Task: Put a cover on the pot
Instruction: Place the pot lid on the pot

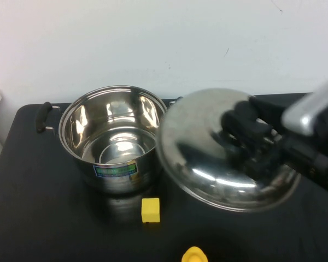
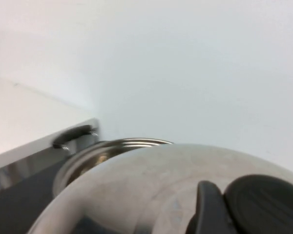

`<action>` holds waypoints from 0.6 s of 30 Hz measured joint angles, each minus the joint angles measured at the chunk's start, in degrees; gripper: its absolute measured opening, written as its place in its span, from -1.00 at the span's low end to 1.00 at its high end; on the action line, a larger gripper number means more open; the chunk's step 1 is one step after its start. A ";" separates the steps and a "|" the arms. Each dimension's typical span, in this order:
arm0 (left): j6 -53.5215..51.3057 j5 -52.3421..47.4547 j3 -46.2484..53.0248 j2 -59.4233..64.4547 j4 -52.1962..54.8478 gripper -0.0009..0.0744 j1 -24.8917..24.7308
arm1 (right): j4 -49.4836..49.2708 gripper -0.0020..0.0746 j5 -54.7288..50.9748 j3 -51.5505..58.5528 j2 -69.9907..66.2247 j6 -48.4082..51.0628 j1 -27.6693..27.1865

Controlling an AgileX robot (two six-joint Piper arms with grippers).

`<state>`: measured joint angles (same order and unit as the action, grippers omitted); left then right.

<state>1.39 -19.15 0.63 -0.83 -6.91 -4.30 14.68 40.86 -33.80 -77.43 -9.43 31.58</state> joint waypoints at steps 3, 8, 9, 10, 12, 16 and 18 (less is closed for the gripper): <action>0.00 0.00 0.00 0.00 0.00 -0.98 0.00 | 0.26 -0.03 -8.89 -6.51 -0.28 0.19 3.65; 0.00 0.00 0.00 0.00 0.00 -0.98 0.00 | 2.35 -0.03 -22.34 -21.84 -7.98 1.97 8.99; 0.00 0.00 0.00 0.00 0.00 -0.98 0.00 | 3.08 -0.03 -24.50 -25.31 -10.31 1.97 9.62; 0.00 0.00 0.00 0.00 0.00 -0.98 0.00 | 3.73 -0.03 -26.45 -28.75 -12.76 1.97 10.00; 0.00 0.00 0.00 0.00 0.00 -0.98 0.00 | 4.92 -0.03 -29.20 -34.80 -17.21 1.12 10.40; 0.00 0.00 0.00 0.00 0.00 -0.98 0.00 | 7.44 -0.03 -32.00 -46.42 -26.17 -3.27 10.52; 0.00 0.00 0.00 0.00 0.00 -0.98 0.00 | 8.20 -0.03 -32.69 -50.90 -30.50 -5.49 10.52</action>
<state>1.39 -19.15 0.63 -0.83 -6.91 -4.30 22.88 8.17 -84.70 -107.92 -14.92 42.09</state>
